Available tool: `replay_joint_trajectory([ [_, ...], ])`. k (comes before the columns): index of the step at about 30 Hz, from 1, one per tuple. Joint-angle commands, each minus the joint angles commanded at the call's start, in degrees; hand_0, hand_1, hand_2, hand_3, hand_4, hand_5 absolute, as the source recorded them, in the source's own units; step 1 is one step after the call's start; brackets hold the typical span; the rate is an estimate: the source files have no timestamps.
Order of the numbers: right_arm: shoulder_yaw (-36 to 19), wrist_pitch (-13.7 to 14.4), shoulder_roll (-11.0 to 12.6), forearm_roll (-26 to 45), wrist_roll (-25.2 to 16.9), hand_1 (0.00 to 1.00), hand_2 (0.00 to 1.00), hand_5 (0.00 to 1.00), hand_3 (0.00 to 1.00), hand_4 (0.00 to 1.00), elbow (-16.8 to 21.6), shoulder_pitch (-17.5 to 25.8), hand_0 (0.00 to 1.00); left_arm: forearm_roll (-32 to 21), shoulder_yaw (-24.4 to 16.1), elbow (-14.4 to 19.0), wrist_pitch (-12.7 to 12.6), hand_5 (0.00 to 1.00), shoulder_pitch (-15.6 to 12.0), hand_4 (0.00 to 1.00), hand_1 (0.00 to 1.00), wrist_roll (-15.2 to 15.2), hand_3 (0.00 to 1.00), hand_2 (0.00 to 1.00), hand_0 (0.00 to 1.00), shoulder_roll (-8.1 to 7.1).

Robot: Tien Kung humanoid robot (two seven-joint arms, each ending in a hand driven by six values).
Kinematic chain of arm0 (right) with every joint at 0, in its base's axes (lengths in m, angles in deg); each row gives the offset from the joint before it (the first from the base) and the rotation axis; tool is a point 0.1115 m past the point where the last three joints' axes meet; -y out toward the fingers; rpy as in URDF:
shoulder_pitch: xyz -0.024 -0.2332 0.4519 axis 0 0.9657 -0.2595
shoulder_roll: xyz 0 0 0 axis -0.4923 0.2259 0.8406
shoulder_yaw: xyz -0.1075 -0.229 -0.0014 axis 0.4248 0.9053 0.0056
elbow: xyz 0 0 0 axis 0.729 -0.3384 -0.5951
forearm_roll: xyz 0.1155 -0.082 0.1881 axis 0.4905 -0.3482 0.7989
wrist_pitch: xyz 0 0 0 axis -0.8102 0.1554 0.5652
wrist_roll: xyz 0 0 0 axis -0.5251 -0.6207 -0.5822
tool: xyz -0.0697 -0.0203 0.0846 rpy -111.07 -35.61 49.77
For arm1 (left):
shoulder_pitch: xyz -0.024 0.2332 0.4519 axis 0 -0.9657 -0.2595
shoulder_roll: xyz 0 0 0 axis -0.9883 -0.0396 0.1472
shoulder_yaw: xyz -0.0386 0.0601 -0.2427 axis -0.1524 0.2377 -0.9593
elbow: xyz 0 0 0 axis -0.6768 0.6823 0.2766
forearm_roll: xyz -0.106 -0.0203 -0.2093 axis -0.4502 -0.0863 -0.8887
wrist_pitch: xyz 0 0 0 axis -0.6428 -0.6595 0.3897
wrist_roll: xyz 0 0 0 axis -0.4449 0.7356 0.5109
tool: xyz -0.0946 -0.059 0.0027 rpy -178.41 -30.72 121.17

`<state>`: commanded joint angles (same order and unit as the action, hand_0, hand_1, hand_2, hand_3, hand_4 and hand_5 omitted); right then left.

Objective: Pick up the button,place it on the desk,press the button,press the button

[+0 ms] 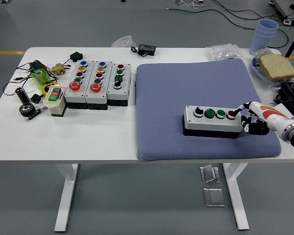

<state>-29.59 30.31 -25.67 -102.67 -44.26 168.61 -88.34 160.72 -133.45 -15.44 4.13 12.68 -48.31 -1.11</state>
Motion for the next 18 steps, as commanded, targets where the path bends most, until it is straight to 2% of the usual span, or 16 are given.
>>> replay_joint_trajectory([
  [8,-0.72,0.18,-0.81,-0.98,0.08,0.002,0.190,0.002,0.656,0.253,1.99,-0.64,0.163,-0.10,0.22,0.00,0.06,0.501,0.02,0.249,0.420,-0.02,0.430,0.417,0.531,0.00],
  [18,1.80,0.19,-2.19,-0.41,0.15,0.002,0.191,0.002,0.655,0.249,0.36,-1.30,0.162,-0.44,0.37,0.00,-0.01,0.501,0.10,0.249,0.421,-0.09,0.430,0.417,0.532,0.00],
])
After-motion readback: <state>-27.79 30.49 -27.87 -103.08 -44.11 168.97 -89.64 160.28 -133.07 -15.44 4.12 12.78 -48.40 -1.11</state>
